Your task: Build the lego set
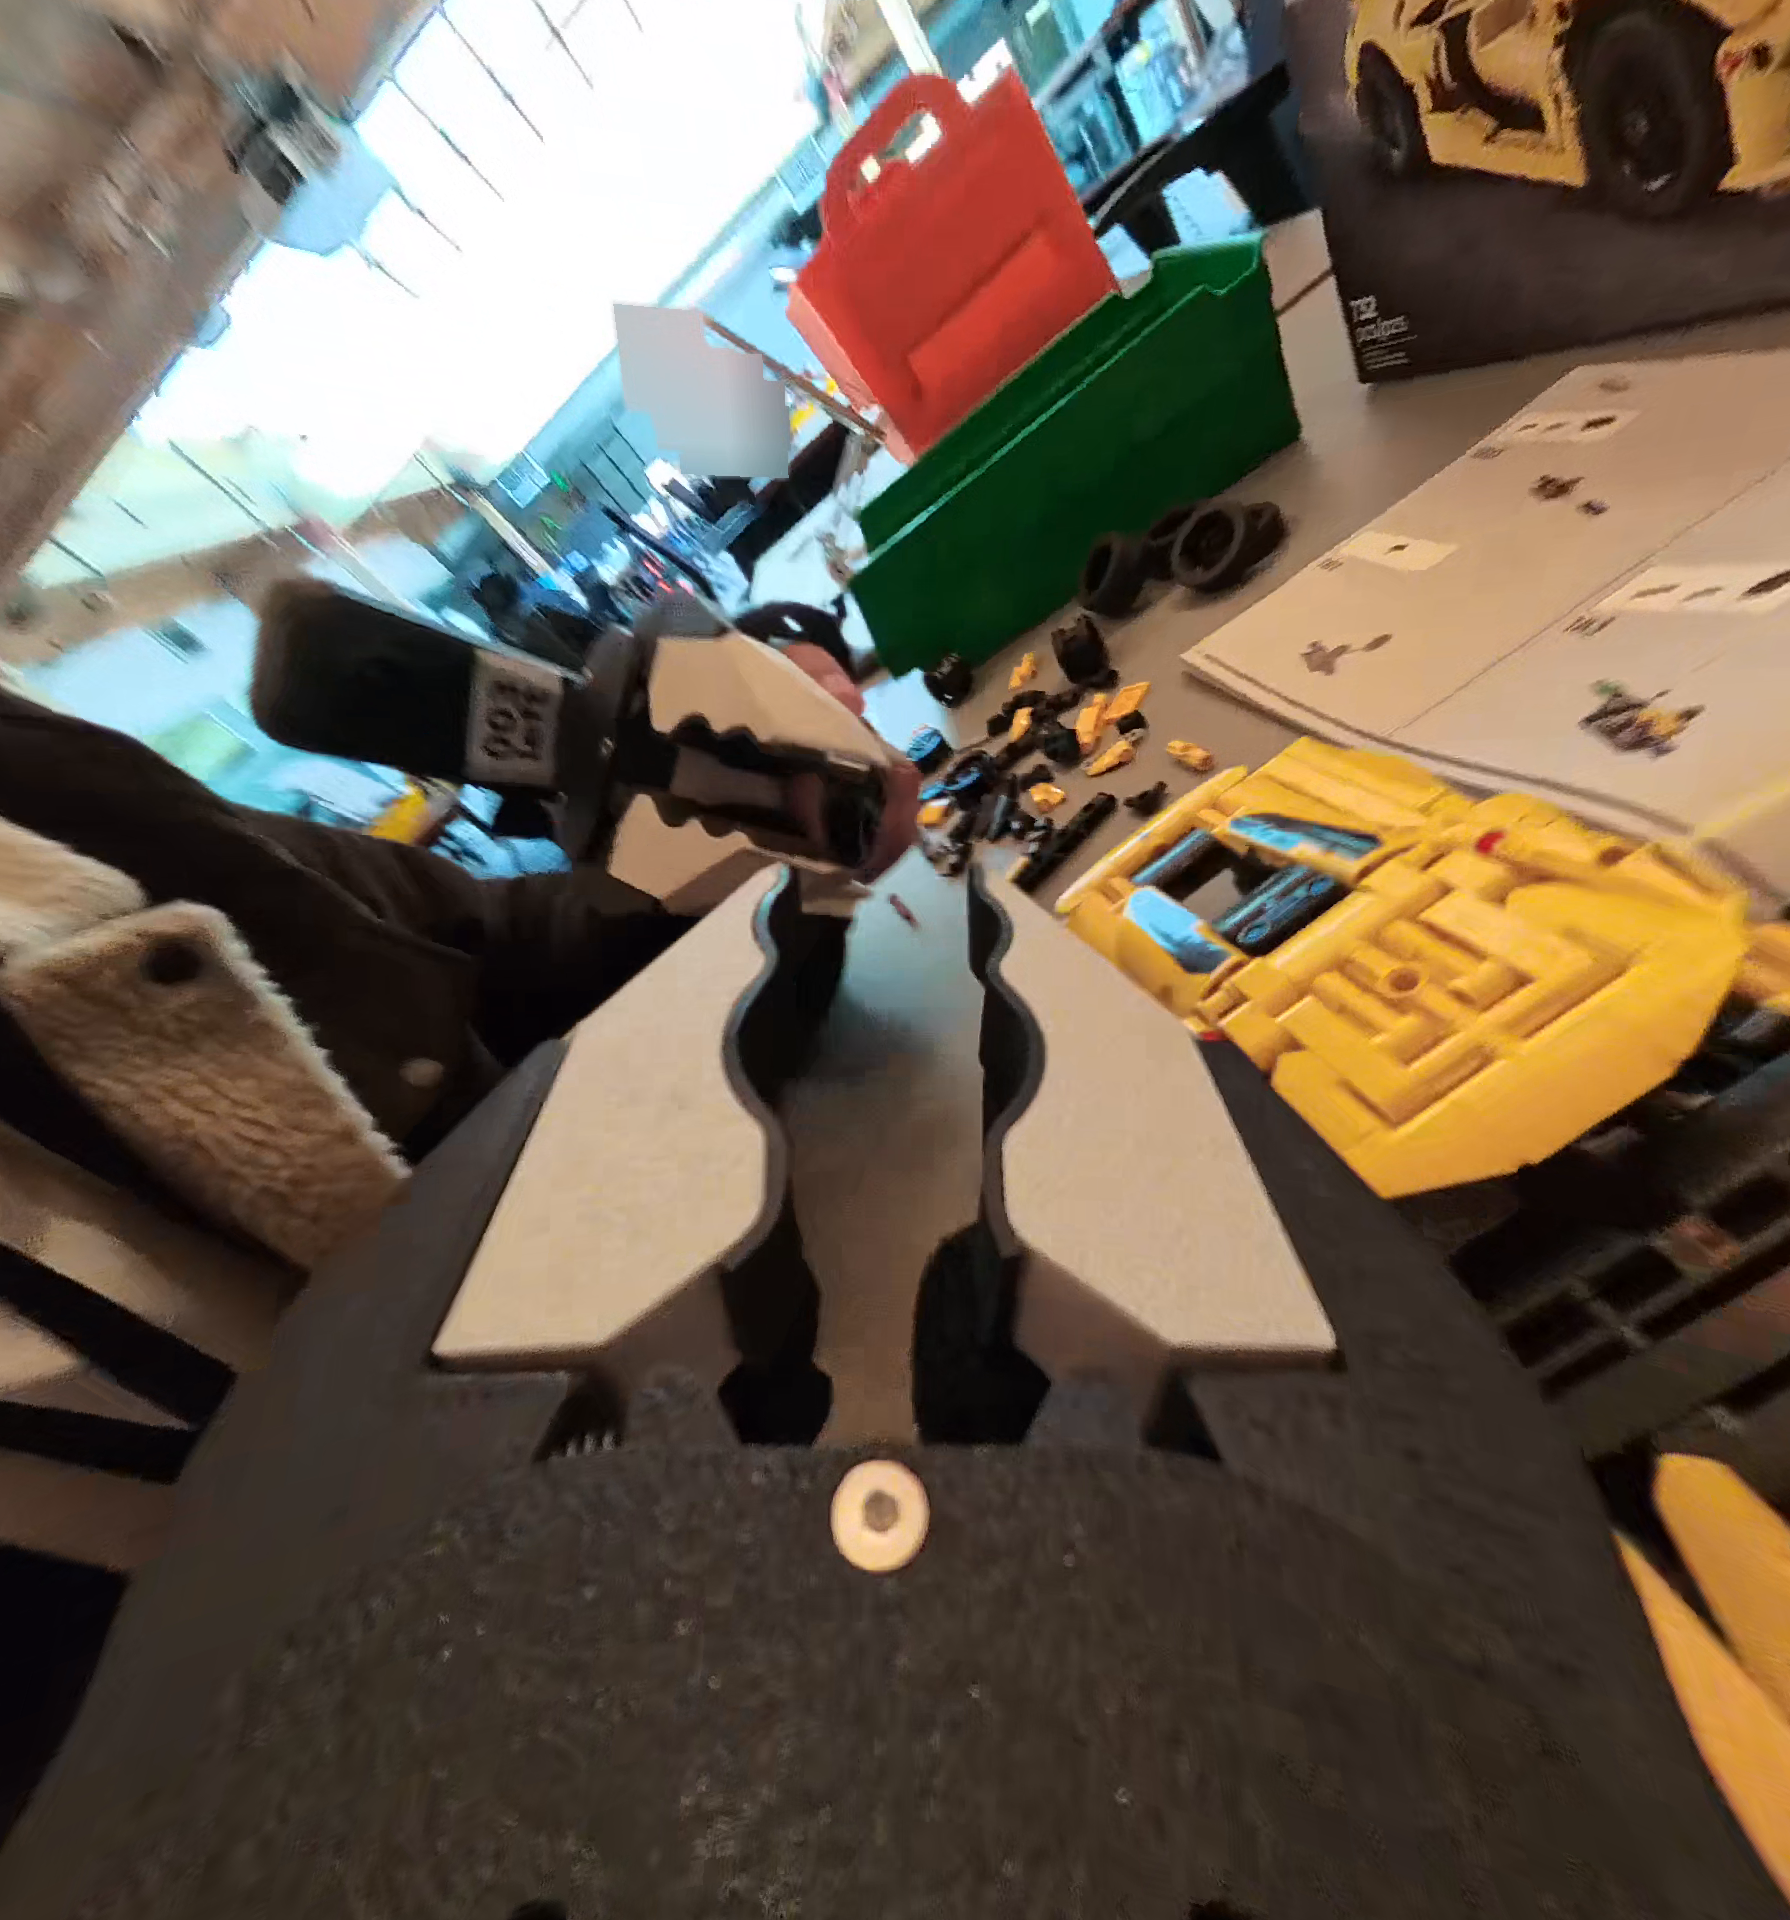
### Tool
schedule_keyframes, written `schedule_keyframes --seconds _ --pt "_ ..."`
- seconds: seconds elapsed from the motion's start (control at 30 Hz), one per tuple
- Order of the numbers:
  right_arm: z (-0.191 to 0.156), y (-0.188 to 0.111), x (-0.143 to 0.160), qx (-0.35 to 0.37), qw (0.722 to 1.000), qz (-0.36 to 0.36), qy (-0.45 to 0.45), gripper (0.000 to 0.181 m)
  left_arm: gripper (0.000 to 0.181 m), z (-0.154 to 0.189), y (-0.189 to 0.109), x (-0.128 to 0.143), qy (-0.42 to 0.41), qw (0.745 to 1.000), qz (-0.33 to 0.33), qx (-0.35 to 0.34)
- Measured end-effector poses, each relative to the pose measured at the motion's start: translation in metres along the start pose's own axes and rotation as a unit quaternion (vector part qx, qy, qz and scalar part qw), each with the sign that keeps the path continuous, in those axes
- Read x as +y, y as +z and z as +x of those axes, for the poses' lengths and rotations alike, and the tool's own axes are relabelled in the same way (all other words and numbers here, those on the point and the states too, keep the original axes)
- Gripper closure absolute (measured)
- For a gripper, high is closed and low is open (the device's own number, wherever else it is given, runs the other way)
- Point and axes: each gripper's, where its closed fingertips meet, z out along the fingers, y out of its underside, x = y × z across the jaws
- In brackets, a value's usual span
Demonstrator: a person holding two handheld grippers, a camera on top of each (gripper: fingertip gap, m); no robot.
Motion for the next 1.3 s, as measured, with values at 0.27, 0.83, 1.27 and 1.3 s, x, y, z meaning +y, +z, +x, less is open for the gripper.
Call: schedule_keyframes --seconds 0.27,0.83,1.27,1.3 --pt "0.008 0.015 0.012 -0.002 1.0 -0.014 0.011 0.163 0.166 0.019 0.003 0.027 -0.008 0.999 -0.035 0.034" --pt "0.017 0.015 0.022 -0.016 0.995 -0.024 0.094 0.171 0.166 0.018 0.002 0.038 -0.038 0.997 -0.046 0.045" --pt "0.022 0.017 0.023 0.209 0.953 -0.075 -0.208 0.173 0.166 0.016 0.004 0.045 0.03 0.996 -0.083 0.01" --pt "0.017 0.016 0.022 0.177 0.965 -0.067 -0.183 0.169 0.166 0.016 0.003 0.042 0.04 0.996 -0.074 0.007"
